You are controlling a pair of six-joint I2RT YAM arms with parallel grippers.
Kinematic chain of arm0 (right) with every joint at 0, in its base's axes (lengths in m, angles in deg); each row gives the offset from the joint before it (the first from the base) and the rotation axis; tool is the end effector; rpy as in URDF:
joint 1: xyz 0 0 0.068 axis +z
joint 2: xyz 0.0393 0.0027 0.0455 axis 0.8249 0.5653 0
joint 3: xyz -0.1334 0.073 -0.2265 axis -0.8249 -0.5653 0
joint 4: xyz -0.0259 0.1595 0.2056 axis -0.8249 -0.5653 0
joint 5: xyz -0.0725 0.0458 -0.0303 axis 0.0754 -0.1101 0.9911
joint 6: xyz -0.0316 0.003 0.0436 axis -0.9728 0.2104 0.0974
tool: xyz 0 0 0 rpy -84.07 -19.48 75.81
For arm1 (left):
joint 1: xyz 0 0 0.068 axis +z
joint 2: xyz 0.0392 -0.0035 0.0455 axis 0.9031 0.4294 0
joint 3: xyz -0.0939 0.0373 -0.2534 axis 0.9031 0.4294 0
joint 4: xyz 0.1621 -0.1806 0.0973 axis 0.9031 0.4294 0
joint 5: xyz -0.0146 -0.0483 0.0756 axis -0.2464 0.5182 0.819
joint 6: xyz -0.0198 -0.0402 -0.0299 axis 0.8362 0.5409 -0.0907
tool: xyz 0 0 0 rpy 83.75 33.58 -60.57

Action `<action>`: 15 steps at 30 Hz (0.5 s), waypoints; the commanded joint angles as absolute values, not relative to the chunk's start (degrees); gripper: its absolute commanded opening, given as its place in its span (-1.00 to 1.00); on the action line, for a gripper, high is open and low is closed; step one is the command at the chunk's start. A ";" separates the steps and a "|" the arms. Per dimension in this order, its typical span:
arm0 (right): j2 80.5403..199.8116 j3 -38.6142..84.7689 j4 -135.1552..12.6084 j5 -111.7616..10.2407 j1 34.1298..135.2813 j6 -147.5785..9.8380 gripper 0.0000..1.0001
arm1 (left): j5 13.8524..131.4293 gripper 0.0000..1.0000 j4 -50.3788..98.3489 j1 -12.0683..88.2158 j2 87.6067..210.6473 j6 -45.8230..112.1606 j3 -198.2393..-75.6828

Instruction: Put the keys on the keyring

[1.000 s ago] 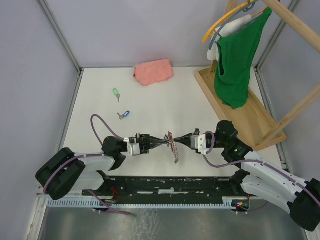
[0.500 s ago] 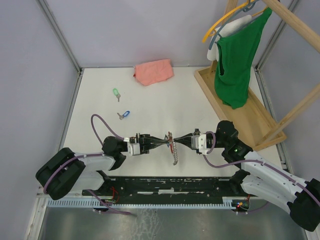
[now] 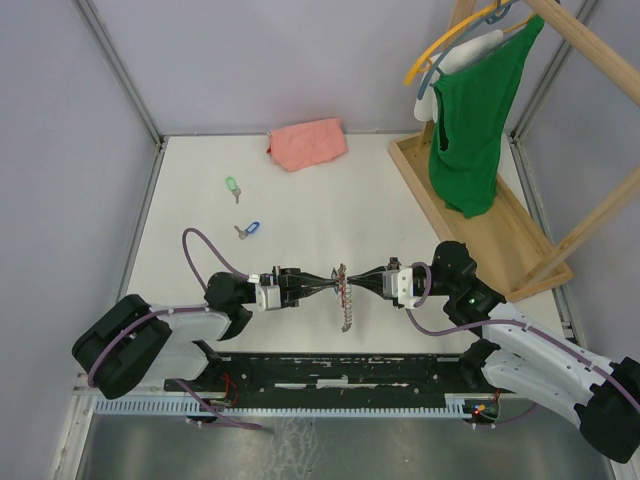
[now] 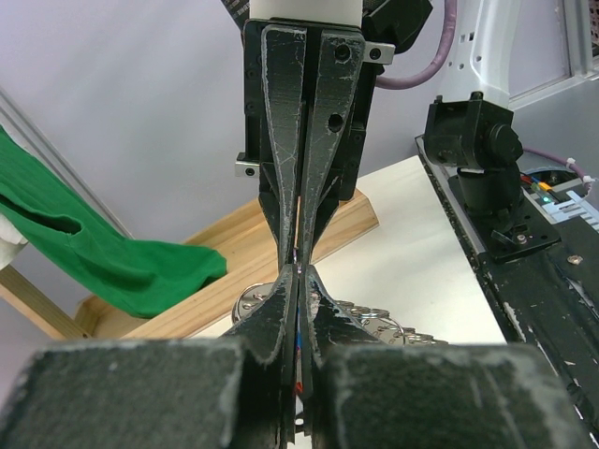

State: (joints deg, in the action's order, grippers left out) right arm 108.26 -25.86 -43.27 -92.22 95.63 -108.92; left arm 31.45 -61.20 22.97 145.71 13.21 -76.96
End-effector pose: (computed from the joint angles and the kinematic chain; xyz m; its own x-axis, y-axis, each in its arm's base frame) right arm 0.1310 0.1453 0.2666 0.4904 -0.0566 -0.8697 -0.8714 -0.0172 -0.4903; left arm 0.1313 -0.1527 0.2278 0.4775 -0.2974 -0.8268 0.8756 0.0826 0.4760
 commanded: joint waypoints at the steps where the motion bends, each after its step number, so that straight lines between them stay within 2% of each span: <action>1: 106.78 -23.89 -40.15 -93.51 95.52 -108.47 -0.99 | 33.20 -0.95 -72.90 22.74 145.37 13.86 -78.02; 15: 106.65 -23.88 -40.46 -93.37 95.52 -108.66 -0.99 | 33.73 -0.95 -72.96 22.74 145.15 13.72 -77.88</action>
State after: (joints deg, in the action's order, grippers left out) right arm 107.80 -25.86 -43.33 -92.18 95.63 -108.94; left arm 32.76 -61.22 22.97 145.71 13.21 -76.96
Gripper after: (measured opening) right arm 0.013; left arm 0.033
